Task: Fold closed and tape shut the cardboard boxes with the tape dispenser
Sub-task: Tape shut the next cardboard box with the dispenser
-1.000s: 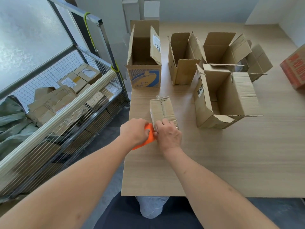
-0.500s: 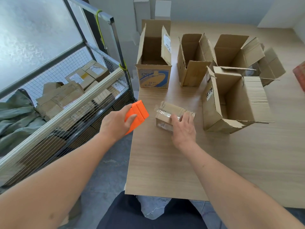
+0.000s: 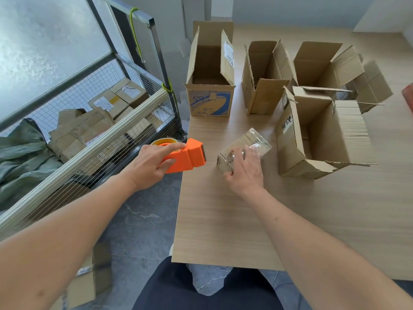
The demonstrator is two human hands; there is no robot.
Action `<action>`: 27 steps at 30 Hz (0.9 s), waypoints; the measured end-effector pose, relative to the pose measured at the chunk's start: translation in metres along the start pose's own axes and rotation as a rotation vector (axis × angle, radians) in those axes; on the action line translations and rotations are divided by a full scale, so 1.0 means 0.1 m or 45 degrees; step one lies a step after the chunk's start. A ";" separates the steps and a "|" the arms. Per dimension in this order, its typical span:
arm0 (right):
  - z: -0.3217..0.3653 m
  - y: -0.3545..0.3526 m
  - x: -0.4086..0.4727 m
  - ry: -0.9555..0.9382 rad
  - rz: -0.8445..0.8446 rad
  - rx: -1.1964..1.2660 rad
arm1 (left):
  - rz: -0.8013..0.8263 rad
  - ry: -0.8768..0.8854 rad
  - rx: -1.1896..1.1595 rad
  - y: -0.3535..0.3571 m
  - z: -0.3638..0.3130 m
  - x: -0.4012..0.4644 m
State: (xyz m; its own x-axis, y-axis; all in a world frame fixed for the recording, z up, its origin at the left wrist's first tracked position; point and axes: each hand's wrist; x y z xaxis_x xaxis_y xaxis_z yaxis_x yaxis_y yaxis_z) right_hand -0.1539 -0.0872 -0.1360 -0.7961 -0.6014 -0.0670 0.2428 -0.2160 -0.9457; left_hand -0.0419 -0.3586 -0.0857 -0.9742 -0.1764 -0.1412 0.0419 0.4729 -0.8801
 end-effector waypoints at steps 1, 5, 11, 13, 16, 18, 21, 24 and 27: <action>-0.05 -0.02 -0.02 -0.058 0.011 0.045 | 0.009 0.004 0.005 0.01 0.02 -0.01; -0.22 -0.12 -0.05 -0.171 0.176 0.162 | 0.024 0.010 0.017 0.05 0.01 0.01; -0.27 -0.13 -0.05 -0.155 0.077 0.312 | 0.039 0.043 0.003 0.12 -0.11 0.06; -0.27 -0.09 -0.06 -0.162 0.026 0.253 | 0.025 0.069 0.008 0.13 -0.15 0.08; -0.23 -0.02 -0.08 -0.165 -0.050 0.178 | 0.015 0.094 0.008 0.13 -0.19 0.09; -0.18 0.03 -0.07 -0.167 -0.092 0.114 | 0.013 0.124 0.024 0.13 -0.19 0.08; -0.17 0.05 -0.05 -0.191 -0.122 0.050 | 0.035 0.174 0.072 0.11 -0.17 0.05; -0.21 0.04 -0.03 -0.209 -0.130 0.026 | 0.033 0.227 0.144 0.10 -0.16 0.02; -0.20 0.01 0.01 -0.245 -0.123 0.080 | -0.053 0.311 0.243 0.13 -0.19 -0.04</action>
State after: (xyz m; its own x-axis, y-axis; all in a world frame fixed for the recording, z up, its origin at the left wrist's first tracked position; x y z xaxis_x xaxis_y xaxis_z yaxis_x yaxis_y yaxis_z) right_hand -0.1662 -0.0724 -0.1433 -0.6983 -0.7101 0.0903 0.2095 -0.3233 -0.9228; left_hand -0.0419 -0.3358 -0.0880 -0.9994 0.0316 -0.0105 0.0194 0.2949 -0.9553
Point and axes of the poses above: each hand's wrist, its own x-axis towards the middle knuckle, its own y-axis out of the palm, z = x × y, and after that the axes turned 14 degrees about -y, right-handed
